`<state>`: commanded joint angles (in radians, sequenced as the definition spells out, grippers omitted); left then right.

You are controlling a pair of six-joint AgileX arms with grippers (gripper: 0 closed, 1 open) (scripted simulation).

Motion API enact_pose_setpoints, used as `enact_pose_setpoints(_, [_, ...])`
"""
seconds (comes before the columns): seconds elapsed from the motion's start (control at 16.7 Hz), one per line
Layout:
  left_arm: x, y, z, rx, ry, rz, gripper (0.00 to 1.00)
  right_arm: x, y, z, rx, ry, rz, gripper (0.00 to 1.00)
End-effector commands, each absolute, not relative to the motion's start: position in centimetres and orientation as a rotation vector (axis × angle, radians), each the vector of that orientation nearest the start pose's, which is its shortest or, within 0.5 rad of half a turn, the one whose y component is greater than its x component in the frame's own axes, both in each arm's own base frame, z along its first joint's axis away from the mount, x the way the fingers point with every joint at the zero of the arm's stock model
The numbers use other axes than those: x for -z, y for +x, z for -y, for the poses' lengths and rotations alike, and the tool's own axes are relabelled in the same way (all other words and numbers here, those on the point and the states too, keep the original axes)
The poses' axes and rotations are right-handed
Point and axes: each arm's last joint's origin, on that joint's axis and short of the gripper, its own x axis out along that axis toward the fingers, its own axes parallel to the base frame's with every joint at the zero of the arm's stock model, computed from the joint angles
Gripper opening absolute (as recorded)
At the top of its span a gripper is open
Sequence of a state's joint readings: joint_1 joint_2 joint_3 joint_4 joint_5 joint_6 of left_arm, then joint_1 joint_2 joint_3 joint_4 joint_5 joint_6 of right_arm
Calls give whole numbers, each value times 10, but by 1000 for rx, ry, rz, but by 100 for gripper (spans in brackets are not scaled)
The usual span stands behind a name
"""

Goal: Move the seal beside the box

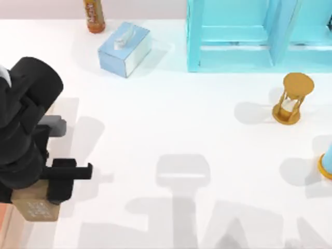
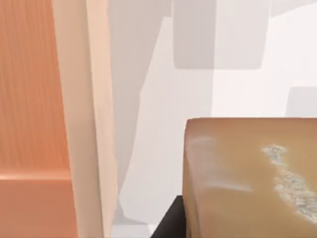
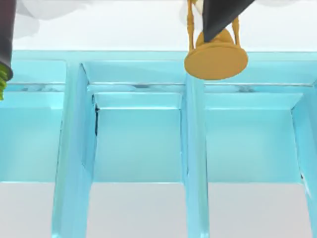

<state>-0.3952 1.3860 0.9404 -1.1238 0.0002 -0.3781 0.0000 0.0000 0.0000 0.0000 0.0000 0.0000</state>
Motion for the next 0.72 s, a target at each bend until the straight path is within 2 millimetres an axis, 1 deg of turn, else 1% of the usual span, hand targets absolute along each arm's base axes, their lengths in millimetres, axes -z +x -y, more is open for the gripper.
enact_pose_setpoints(0.42, [-209,208,85,16,15,-1569,98,-160,106,1,0,0,0,100])
enact_pose_setpoints(0.48, [-209,208,85,16,15,-1569,100,-160,106,1,0,0,0,100])
enact_pose_setpoints(0.72, [-209,208,85,16,15,-1569,100,-160,106,1,0,0,0,100])
